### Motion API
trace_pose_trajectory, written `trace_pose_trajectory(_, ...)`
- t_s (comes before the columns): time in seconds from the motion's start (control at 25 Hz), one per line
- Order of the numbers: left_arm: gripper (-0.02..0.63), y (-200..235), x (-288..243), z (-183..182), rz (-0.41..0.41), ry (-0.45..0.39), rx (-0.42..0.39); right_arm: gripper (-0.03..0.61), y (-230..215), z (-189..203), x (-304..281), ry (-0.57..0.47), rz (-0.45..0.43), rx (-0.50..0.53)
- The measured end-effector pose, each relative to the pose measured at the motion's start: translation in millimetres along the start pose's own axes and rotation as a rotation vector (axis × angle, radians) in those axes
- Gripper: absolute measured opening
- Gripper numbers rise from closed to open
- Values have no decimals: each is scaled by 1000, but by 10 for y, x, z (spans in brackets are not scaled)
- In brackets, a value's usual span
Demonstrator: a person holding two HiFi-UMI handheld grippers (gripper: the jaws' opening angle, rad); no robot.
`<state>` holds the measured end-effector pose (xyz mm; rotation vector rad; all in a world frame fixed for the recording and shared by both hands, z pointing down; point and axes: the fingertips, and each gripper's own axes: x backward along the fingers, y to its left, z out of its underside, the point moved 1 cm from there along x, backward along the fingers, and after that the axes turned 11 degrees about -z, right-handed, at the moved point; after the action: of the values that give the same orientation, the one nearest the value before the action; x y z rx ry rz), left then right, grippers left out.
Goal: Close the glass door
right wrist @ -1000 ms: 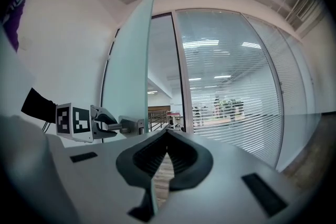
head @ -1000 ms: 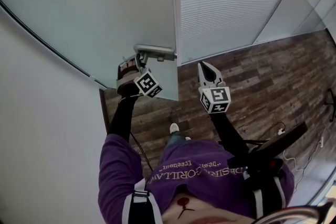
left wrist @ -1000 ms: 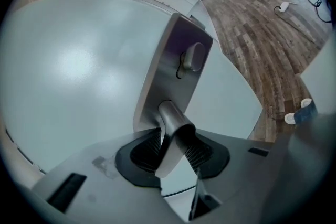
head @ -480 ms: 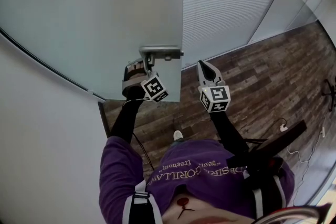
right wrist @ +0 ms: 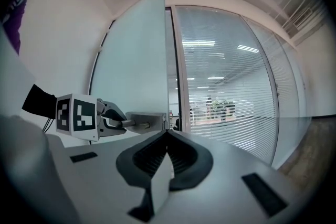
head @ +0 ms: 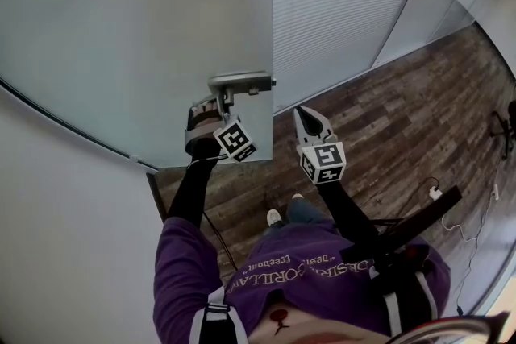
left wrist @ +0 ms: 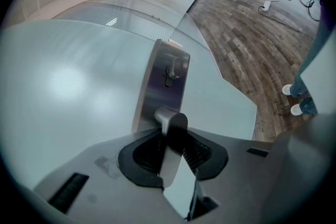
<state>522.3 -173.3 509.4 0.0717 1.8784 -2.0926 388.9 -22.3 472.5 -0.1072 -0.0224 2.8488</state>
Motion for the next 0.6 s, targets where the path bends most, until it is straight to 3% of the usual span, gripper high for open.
trace_pose_trajectory(0.28,94,29,-20,-11,4,36,13,-9,-66,7,-58,-12,-51,-17)
trace_pose_trajectory(0.6,94,-80,-331,37,35,105,41,-9,-505,-30,-326,-20,-91,0)
